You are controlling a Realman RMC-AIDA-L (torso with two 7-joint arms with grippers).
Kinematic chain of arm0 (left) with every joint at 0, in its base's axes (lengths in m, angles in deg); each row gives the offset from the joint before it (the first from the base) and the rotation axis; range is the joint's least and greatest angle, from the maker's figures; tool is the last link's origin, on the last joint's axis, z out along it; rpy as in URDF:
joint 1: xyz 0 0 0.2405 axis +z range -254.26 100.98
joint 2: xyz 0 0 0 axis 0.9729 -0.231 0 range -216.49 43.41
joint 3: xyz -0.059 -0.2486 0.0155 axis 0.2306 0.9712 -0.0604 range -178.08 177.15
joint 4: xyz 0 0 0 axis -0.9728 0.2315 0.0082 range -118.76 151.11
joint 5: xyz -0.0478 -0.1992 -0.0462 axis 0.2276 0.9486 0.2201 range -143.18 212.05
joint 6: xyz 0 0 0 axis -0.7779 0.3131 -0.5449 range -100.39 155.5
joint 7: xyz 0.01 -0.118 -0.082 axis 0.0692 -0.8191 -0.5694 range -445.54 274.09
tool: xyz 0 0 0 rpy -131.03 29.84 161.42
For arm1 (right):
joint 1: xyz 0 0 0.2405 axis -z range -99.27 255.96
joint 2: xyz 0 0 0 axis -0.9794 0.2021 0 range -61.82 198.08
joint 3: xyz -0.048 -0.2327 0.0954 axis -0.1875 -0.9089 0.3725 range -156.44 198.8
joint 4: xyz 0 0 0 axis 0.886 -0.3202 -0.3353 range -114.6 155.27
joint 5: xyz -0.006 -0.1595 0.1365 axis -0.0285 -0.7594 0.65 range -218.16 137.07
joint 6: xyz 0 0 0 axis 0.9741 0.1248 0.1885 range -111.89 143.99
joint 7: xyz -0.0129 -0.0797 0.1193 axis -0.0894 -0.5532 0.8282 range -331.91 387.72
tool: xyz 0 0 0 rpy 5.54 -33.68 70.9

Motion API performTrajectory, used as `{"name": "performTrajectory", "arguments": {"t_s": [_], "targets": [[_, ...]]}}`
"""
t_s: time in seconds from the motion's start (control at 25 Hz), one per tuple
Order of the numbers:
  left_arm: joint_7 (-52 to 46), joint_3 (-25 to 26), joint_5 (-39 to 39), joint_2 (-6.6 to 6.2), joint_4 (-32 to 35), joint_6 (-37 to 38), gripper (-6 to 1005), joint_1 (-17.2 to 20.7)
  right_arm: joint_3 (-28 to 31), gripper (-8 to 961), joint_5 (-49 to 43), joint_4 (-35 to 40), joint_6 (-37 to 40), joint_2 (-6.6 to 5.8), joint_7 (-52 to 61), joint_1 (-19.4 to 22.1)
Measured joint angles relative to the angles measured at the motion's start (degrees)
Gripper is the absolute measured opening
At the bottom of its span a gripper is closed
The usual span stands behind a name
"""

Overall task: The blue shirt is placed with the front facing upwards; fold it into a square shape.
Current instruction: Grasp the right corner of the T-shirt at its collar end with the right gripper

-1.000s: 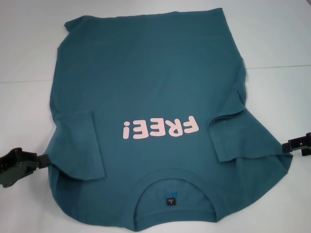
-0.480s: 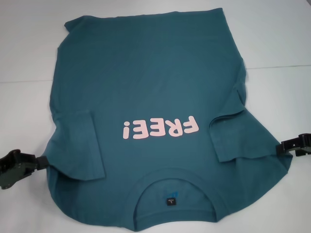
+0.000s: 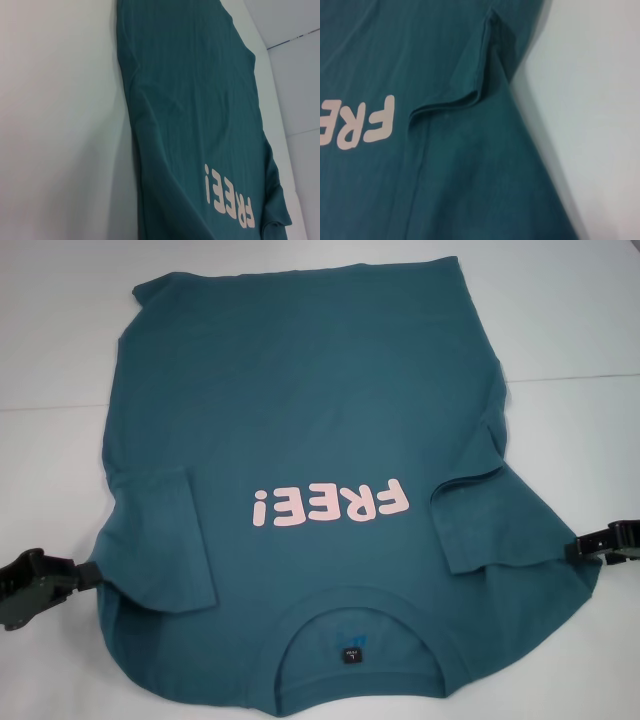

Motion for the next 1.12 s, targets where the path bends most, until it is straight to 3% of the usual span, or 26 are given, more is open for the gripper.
{"name": "performTrajectory", "arguments": {"t_s": [1.12], "targets": [[0.17, 0.01, 0.13, 0.10, 0.01, -0.14, 20, 0.48, -2.13, 731, -1.15, -2.27, -0.78, 2.83, 0.14, -3.82]]}}
